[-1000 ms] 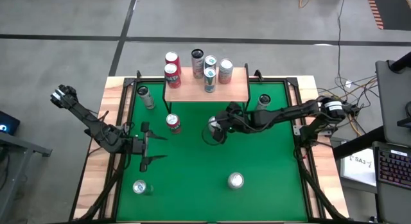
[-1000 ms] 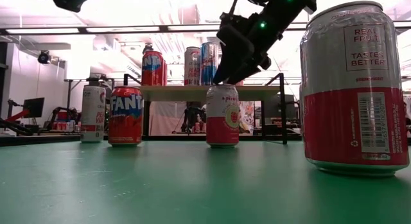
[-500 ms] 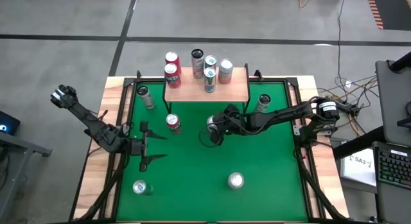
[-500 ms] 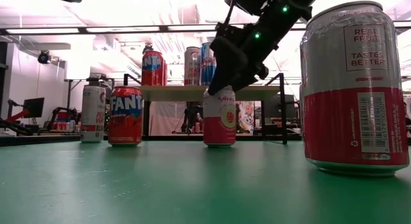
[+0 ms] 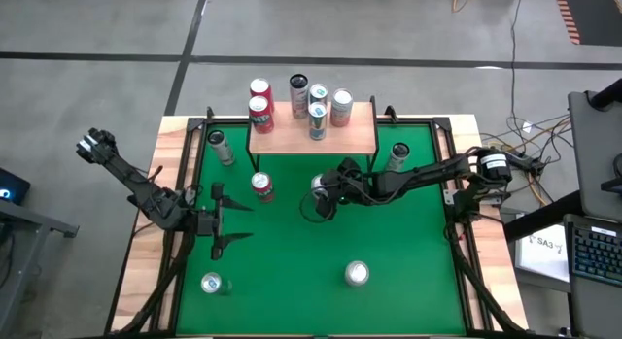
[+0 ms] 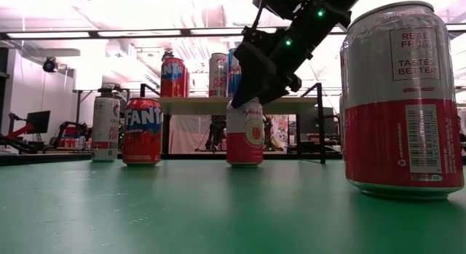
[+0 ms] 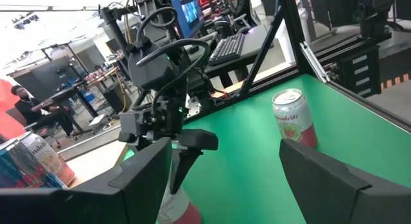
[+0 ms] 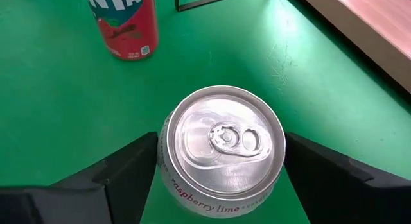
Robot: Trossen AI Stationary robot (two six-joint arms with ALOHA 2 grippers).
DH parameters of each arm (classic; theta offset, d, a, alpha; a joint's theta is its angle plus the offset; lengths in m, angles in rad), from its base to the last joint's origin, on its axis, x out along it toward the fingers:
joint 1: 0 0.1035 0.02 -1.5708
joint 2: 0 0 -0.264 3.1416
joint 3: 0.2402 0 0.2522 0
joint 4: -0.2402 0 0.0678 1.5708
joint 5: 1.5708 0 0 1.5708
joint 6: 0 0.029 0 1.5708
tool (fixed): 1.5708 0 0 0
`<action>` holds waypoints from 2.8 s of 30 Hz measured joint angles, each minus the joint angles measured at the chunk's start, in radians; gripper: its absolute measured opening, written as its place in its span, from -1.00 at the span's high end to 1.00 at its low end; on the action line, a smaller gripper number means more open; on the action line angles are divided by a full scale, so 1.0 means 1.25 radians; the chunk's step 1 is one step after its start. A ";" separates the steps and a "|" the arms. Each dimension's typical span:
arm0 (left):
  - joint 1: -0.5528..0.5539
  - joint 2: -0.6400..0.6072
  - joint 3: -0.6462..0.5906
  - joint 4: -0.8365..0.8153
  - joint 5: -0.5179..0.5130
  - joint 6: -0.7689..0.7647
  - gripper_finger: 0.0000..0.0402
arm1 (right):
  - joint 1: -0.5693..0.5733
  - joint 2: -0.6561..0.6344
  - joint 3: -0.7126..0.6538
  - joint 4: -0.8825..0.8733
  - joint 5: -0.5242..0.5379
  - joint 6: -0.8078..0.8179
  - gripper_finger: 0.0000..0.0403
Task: Place canned beverage on shelf
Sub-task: Put the top white and pink soda can on the shelf
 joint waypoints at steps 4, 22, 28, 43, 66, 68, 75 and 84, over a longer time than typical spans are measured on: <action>0.000 0.000 0.000 0.002 0.000 0.000 -0.36 | 0.000 0.008 0.000 0.001 0.000 0.000 -0.47; 0.000 -0.001 0.000 0.025 -0.083 -0.010 -0.36 | 0.000 -0.030 0.017 -0.009 -0.026 -0.003 -0.31; 0.000 -0.001 0.000 0.027 -0.083 -0.015 -0.36 | 0.000 -0.033 0.029 -0.024 -0.015 0.010 -0.30; 0.000 -0.001 0.000 0.074 -0.085 -0.026 -0.36 | 0.002 -0.062 0.313 -0.290 -0.024 0.009 -0.29; 0.000 0.000 0.000 0.098 -0.085 -0.044 -0.36 | -0.066 -0.064 0.629 -0.771 0.023 0.107 -0.29; 0.000 0.000 0.000 0.098 -0.084 -0.043 -0.36 | -0.085 -0.066 0.622 -0.772 0.021 0.100 -0.29; 0.000 0.000 0.000 0.097 -0.084 -0.043 -0.36 | -0.157 -0.104 0.578 -0.771 0.019 0.078 -0.29; 0.000 0.000 0.000 0.097 -0.084 -0.043 -0.36 | -0.225 -0.212 0.465 -0.690 0.017 0.061 -0.29</action>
